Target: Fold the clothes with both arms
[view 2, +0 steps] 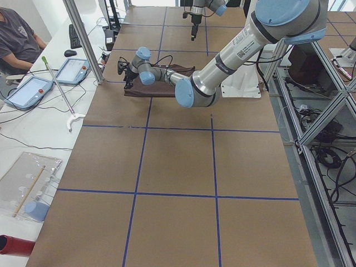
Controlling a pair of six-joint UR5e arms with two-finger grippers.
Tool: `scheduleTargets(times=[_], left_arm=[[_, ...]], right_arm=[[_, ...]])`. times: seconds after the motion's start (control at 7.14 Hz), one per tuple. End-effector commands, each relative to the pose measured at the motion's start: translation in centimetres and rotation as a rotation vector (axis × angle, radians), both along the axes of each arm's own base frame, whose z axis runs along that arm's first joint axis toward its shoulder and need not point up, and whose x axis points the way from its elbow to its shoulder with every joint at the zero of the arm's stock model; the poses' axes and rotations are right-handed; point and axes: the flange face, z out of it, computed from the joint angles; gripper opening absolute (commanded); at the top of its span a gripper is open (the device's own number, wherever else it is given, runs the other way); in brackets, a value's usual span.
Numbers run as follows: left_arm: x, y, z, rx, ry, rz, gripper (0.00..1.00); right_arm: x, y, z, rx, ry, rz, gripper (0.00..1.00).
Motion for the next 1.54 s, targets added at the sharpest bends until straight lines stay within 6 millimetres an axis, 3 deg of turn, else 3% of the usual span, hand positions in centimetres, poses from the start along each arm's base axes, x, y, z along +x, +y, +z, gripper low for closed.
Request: scheduleTargets(times=[0.0, 0.28, 0.42, 0.56, 0.7, 0.84, 1.12, 1.4], left_arm=[[-3.3, 0.3, -2.5, -0.072, 0.054, 0.141, 1.0], [-8.1, 6.8, -3.2, -0.086, 0.095, 0.222, 1.0], [-10.3, 9.2, -5.4, -0.091, 0.093, 0.223, 1.0], [-11.3, 10.6, -7.1, -0.102, 0.084, 0.227, 1.0], [-12.7, 12.5, -7.3, -0.092, 0.092, 0.236, 1.0], [-13.9, 14.2, -6.7, -0.087, 0.107, 0.257, 1.0], [-14.1, 14.9, -7.0, -0.086, 0.115, 0.272, 1.0], [-14.3, 15.3, -6.5, -0.088, 0.115, 0.275, 1.0]], right_arm=[[-2.0, -1.3, 0.4, -0.006, 0.01, -0.001, 1.0], [-4.2, -2.2, 1.8, -0.018, 0.064, -0.009, 1.0], [-6.0, -3.3, 0.3, -0.017, 0.133, -0.034, 1.0], [-9.1, -4.2, -2.9, 0.0, 0.213, -0.065, 1.0], [-13.3, -5.4, -7.5, -0.005, 0.278, -0.068, 1.0], [-17.4, -6.6, -10.2, -0.022, 0.321, -0.081, 1.0], [-21.5, -5.6, -9.7, -0.014, 0.369, -0.111, 1.0], [-23.3, -3.7, -9.0, -0.014, 0.385, -0.15, 1.0]])
